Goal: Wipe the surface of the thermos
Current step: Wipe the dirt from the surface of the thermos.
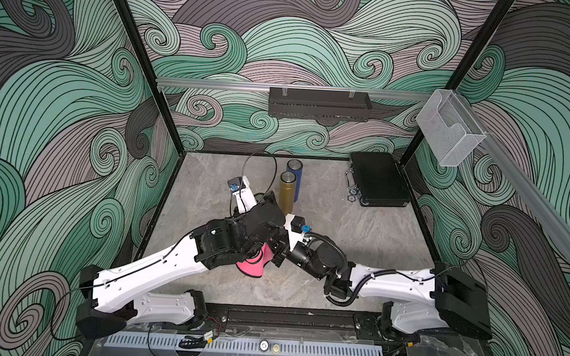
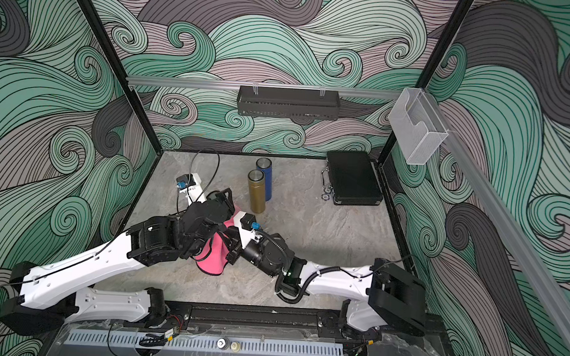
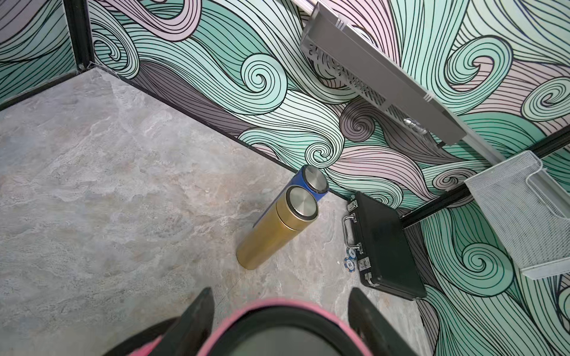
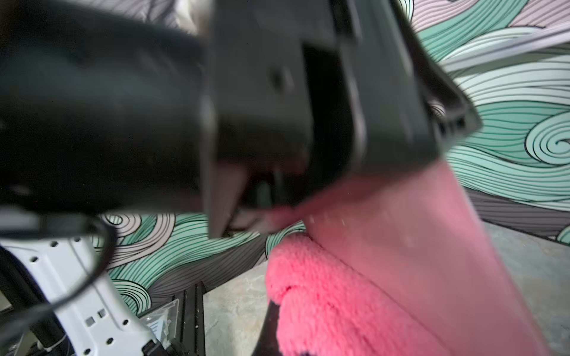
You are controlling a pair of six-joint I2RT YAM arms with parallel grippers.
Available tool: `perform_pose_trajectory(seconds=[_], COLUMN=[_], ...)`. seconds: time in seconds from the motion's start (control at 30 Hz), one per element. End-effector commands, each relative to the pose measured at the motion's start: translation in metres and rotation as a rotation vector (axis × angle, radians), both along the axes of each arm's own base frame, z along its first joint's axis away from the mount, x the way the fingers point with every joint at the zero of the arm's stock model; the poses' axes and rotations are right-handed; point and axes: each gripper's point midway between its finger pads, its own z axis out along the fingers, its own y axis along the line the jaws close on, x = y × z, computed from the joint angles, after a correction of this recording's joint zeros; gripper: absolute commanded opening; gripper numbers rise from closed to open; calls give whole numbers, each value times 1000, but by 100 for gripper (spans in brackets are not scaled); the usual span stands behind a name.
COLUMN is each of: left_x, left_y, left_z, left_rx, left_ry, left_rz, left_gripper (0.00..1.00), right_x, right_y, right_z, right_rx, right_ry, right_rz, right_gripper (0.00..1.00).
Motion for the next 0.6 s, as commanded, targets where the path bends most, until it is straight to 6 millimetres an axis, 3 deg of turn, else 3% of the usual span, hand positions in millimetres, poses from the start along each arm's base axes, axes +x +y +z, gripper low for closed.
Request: perform_pose_trajectory(seconds=[0.0, 0.1, 0.17, 0.43, 0.57], left_x=[-3, -3, -3, -2, -3], left_y=[2, 4, 4, 5, 5], left_z=[29, 31, 29, 12, 10], left_rx=[-109, -117, -118, -171, -196], left_ry=[-58, -70, -70, 19, 33], left_rz=[-2, -5, 1, 91, 111], left_gripper=[0, 0, 0, 0, 0], right_x=[24, 27, 25, 14, 25], right_y=[-16, -17, -17, -2, -2], right_z=[-16, -31, -27, 56, 61], right_rx=[67, 64, 85, 157, 189], right_ry=[75, 100, 96, -19, -47], right_rz=[-101, -113, -100, -32, -101], right_gripper=[0, 0, 0, 0, 0])
